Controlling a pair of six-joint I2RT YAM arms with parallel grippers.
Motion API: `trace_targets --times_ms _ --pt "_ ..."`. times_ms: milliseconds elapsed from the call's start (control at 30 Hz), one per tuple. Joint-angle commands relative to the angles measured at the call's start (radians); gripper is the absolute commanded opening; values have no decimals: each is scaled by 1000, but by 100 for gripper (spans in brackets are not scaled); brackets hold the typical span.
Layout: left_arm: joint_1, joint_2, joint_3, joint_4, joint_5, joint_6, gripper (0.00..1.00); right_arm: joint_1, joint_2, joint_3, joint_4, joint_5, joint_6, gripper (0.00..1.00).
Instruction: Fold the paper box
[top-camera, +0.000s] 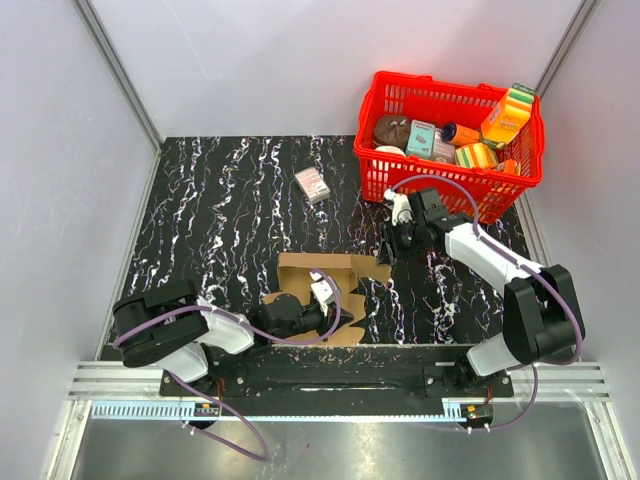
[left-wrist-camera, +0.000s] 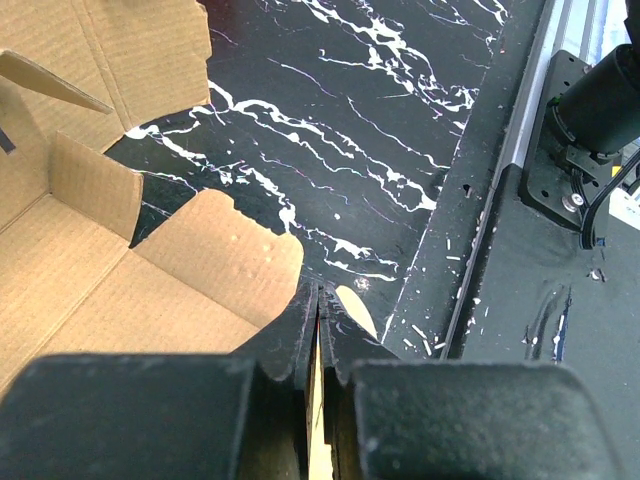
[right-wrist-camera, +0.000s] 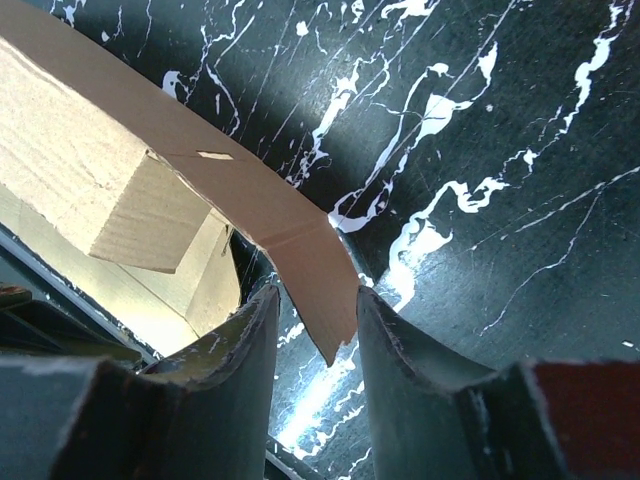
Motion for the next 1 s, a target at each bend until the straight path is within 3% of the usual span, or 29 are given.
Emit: trace_targets --times_ms 0,567,967 --pt "-5 12 30 77 -11 -4 5 20 8 8 -13 -22 -10 41" --pt "-18 110 74 65 3 16 4 37 7 19 -25 7 -14 14" --pt "-24 97 52 83 -63 18 2 51 -13 17 -27 7 -15 11"
